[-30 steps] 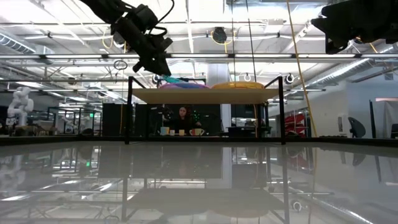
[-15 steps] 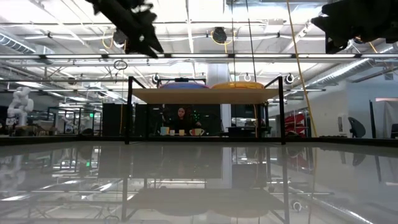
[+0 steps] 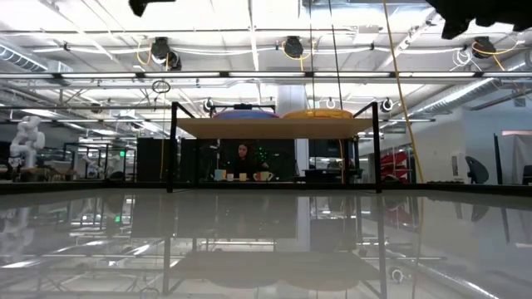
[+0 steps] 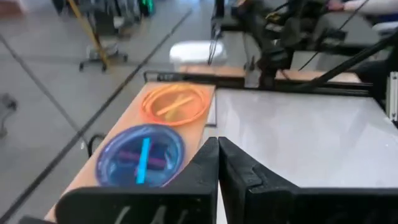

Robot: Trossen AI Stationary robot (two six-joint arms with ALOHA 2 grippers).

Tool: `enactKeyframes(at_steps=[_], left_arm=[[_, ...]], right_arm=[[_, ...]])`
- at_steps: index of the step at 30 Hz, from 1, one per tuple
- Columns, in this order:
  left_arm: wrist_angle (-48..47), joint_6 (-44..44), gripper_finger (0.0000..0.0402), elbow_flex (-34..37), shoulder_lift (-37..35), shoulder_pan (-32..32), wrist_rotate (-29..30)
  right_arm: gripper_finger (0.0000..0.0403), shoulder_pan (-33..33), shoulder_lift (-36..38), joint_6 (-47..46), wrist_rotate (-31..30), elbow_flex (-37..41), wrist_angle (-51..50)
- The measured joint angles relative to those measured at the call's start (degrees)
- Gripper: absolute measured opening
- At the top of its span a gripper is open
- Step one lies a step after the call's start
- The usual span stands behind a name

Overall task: Place and stack plates onto a shelf
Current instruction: Return to Home Position

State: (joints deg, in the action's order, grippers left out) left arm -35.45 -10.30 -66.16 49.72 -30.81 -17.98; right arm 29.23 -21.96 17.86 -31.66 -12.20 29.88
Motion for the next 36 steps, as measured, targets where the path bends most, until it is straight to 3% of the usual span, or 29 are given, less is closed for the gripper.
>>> enactKeyframes(at_steps=[9,16,24,26,36], left_arm=[[26.1,5.4,0.0003,34.5,-27.7,8.5,-2.7],[37.4,7.4,0.0002,54.2,-44.6,11.3,-1.5],[39.9,5.7,0.0001,64.1,-49.5,11.5,-1.5],[40.5,4.7,0.0001,65.6,-49.5,11.5,-1.5],[39.1,4.9,0.0011,65.6,-48.4,11.6,-3.5]], right_arm=[[0.0007,0.0,7.2,-9.3,3.4,-0.5,-29.8],[0.0001,0.0,8.8,-5.9,5.1,2.6,-23.3],[0.0001,0.0,8.9,-4.8,5.0,11.0,-14.1],[0.0000,0.0,8.9,-6.6,4.9,11.0,-17.2],[0.0000,0.0,8.8,-8.2,4.9,11.1,-16.5]])
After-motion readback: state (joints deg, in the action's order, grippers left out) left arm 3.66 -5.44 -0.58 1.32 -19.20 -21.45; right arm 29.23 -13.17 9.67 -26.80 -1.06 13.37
